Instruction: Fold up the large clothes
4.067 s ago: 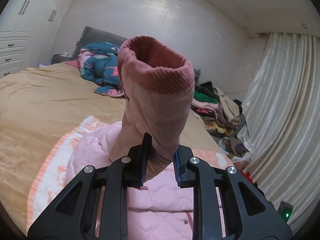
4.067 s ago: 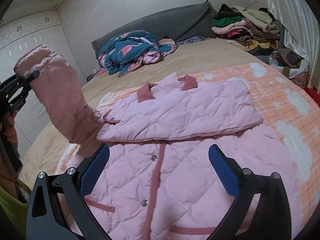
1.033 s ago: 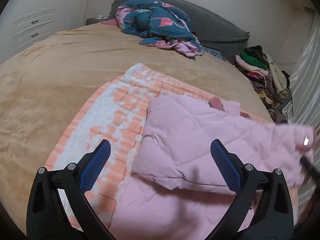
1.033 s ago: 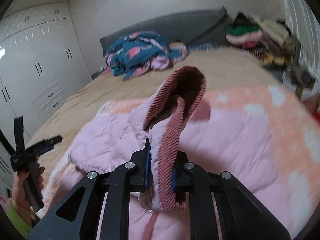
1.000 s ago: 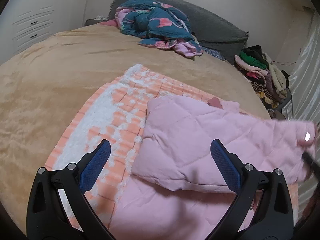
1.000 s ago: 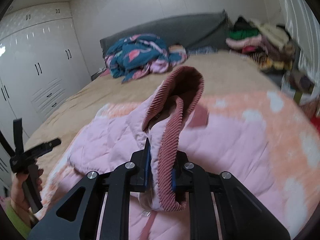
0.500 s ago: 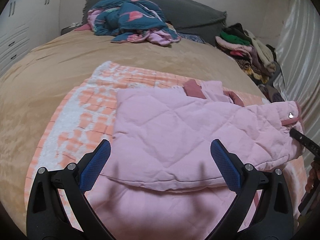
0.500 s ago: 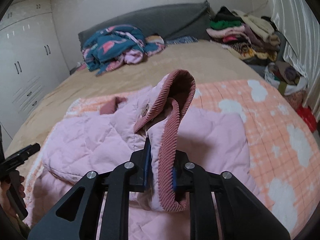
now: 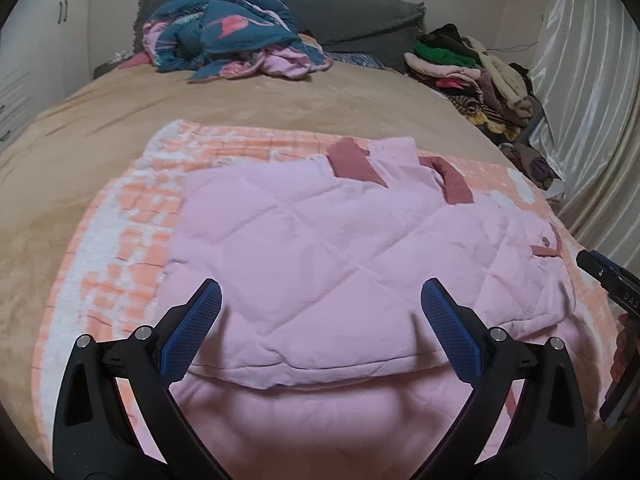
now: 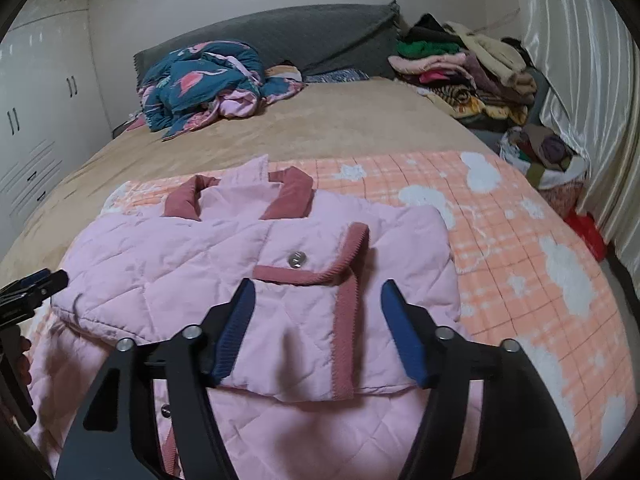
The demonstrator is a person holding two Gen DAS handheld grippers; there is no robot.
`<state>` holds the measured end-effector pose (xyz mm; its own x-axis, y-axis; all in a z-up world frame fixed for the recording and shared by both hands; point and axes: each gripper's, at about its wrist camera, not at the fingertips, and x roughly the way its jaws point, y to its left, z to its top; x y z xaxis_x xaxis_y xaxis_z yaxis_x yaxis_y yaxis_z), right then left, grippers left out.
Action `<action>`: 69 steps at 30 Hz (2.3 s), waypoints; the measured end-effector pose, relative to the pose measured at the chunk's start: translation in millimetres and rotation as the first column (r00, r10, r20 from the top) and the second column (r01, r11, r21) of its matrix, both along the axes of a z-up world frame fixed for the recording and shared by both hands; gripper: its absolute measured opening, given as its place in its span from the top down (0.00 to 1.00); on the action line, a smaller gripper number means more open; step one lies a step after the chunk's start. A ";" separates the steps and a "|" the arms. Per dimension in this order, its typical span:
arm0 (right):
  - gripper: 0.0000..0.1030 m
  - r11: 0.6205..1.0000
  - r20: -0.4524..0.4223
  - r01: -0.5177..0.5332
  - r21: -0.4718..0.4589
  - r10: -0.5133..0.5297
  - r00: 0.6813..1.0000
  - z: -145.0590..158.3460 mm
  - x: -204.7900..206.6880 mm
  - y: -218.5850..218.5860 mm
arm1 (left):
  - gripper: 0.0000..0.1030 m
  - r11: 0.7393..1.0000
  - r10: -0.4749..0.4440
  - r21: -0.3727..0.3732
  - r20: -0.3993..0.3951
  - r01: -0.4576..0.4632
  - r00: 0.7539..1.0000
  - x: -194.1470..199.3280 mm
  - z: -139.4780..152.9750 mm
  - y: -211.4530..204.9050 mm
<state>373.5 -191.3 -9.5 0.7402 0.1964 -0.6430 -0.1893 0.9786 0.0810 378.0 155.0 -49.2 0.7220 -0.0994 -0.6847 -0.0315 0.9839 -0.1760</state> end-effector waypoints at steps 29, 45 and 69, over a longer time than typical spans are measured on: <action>0.20 0.989 -0.241 -0.139 -0.058 0.121 0.963 -67.2 25.9 75.7 | 0.09 1.000 0.004 -0.022 -0.117 -0.007 0.993 1.3 -21.3 2.6; 0.08 0.995 -0.196 -0.082 0.053 0.091 0.976 -33.0 -10.3 52.9 | 0.09 1.000 -0.002 -0.028 -0.080 0.000 0.997 -14.7 0.7 1.8; 0.04 0.990 -0.075 -0.089 0.112 0.098 0.992 22.0 -68.8 40.7 | 0.09 1.000 0.010 0.002 0.024 -0.010 1.000 -58.7 48.9 0.4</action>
